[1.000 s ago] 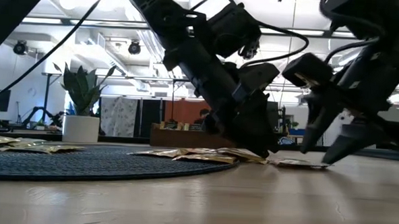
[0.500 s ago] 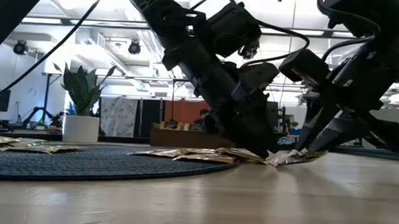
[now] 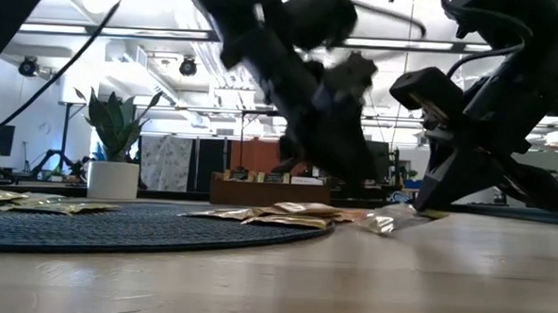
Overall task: Pick & Place Tea
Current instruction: Put the orange tea bag into the left section of the wooden organizer
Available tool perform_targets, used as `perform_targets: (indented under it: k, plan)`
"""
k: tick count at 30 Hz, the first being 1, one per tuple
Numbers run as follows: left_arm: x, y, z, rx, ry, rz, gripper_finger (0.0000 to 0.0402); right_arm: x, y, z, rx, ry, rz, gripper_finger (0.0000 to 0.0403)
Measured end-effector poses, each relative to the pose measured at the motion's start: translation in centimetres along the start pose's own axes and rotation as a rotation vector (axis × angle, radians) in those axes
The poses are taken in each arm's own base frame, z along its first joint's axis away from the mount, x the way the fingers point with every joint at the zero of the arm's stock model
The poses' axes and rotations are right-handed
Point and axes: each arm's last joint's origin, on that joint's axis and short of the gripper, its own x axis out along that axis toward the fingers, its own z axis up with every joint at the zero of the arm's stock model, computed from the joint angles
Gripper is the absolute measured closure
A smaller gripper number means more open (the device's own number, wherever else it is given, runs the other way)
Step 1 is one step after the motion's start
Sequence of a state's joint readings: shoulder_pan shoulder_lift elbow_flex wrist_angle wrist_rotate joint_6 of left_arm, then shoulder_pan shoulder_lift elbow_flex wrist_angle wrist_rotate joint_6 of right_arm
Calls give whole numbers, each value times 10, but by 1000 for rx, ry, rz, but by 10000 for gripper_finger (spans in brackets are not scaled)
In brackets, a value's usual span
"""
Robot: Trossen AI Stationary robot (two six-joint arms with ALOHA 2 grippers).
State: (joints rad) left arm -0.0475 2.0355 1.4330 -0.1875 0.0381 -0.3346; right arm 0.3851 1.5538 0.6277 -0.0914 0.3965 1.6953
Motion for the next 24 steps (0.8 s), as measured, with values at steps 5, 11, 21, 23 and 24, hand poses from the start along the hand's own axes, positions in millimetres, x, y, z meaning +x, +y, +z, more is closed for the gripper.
perform_targets:
  k: [5, 11, 21, 23, 24]
  plan:
    - [-37, -2, 16, 48, -57, 76, 252, -5, 4, 3, -55, -1, 28, 394]
    - [-54, -3, 21, 46, -69, 91, 252, -18, 12, 10, -128, -34, 91, 394]
    - [-72, -4, 24, 40, -84, 167, 252, -51, 20, 33, -396, 19, 153, 394]
    - [-76, -4, 26, 38, -96, 165, 252, -48, 16, 36, -434, 94, 114, 394]
    - [-76, -4, 27, 37, -101, 163, 252, -45, 14, 37, -455, 139, 103, 394]
